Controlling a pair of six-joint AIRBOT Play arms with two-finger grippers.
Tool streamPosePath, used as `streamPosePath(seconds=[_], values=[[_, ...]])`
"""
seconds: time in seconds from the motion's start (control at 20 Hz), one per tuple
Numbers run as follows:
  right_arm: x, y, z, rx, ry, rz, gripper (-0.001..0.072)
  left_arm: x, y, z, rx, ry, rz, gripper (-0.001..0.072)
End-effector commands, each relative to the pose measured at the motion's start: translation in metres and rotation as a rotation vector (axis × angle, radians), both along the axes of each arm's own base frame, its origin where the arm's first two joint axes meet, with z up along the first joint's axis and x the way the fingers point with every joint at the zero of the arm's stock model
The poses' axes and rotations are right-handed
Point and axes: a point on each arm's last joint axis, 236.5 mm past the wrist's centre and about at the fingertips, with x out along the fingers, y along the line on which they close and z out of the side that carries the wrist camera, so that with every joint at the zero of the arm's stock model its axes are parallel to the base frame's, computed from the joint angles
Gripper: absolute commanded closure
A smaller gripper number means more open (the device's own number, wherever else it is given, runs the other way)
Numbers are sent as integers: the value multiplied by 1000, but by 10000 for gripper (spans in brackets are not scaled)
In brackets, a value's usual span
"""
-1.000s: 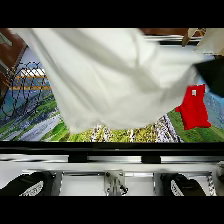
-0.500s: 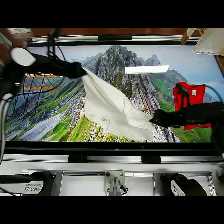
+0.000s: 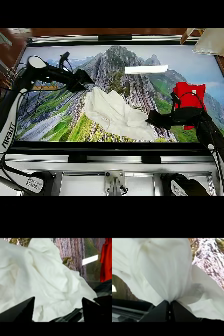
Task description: Fold the shirts.
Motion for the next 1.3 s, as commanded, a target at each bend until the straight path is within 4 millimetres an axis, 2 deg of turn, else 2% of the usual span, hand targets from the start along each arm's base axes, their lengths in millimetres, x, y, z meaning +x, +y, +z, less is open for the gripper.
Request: streamPosePath(seconds=[0.0, 0.1, 0.2, 0.4, 0.5, 0.6, 0.7, 1.0, 1.25], values=[[-9, 3, -2, 3, 18, 40, 645, -23, 44, 33, 26, 28, -8, 69], [-13, 5, -2, 9, 32, 50, 645, -42, 59, 34, 139, 17, -8, 67], [-15, 5, -2, 8, 37, 56, 645, -76, 47, 19, 193, 41, -49, 65], [-14, 5, -2, 8, 35, 54, 645, -141, -16, -50, 179, 106, -87, 66], [-15, 5, -2, 9, 39, 56, 645, -162, -47, -75, 122, 152, -73, 66], [-15, 5, -2, 9, 39, 56, 645, -169, -64, -100, 119, 151, -19, 66], [-15, 5, -2, 9, 38, 55, 645, -172, -74, -117, 111, 172, 48, 67], [-15, 5, -2, 9, 38, 55, 645, -190, -110, -147, 83, 261, 52, 67], [-15, 5, -2, 9, 38, 55, 645, -200, -117, -155, 92, 277, 23, 67]])
